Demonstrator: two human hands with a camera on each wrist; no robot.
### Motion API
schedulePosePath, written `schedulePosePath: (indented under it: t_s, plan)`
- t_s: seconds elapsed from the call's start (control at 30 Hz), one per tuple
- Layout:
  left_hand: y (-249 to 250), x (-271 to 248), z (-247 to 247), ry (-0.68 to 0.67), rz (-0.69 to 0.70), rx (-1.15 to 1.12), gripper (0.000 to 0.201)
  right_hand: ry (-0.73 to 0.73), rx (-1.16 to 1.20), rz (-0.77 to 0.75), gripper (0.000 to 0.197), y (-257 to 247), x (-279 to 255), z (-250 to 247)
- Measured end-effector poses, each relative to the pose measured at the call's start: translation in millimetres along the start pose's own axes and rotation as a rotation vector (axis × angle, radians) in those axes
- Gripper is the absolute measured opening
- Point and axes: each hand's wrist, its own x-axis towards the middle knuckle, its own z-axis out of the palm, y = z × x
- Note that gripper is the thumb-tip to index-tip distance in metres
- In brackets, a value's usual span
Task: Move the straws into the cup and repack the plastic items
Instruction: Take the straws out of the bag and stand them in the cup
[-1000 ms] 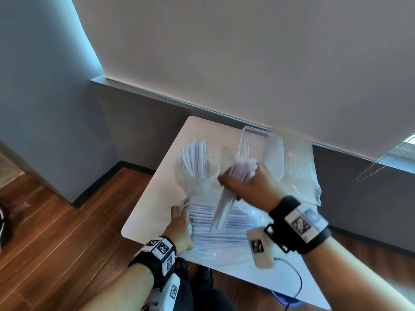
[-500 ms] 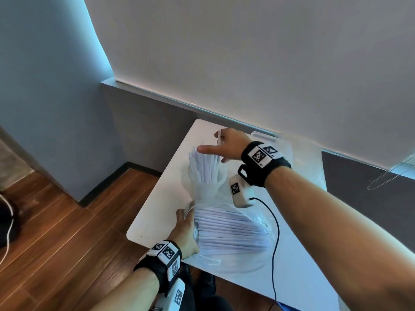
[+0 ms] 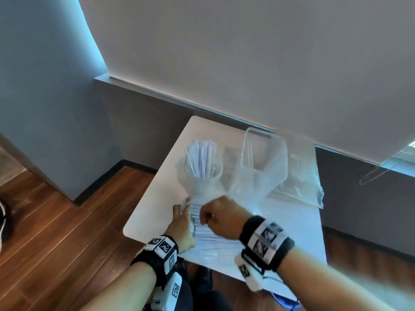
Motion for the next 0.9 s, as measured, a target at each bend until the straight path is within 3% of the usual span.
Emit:
schedulePosePath:
  t_s: [0.07, 0.23, 0.47, 0.57, 0.77, 0.9]
  plan:
    - [1, 0, 0, -0.006, -0.018, -0.013, 0.125, -0.059, -0.057, 0.101, 0.033, 11, -4, 42]
    - [0, -2, 3, 0.056, 0.027, -0.043, 0.106, 0.022, -0.096, 0.154, 0.030, 28, -10, 101]
    - [-5, -3, 8, 0.040, 0.027, 0.026, 0.115, 0.059, -0.232, 0.080, 0.025, 28, -16, 119]
    - [-6, -4, 9, 0.040, 0.048, 0.020, 0.116, 0.008, -0.270, 0.117, 0.020, 27, -14, 123]
    - [-9, -5, 6, 0.045, 0.069, 0.004, 0.117, 0.098, -0.348, 0.103, 0.035, 31, -5, 128]
    - [-7, -1, 4, 0.050, 0.057, 0.002, 0.120, 0.128, -0.385, 0.157, 0.029, 30, 0, 125]
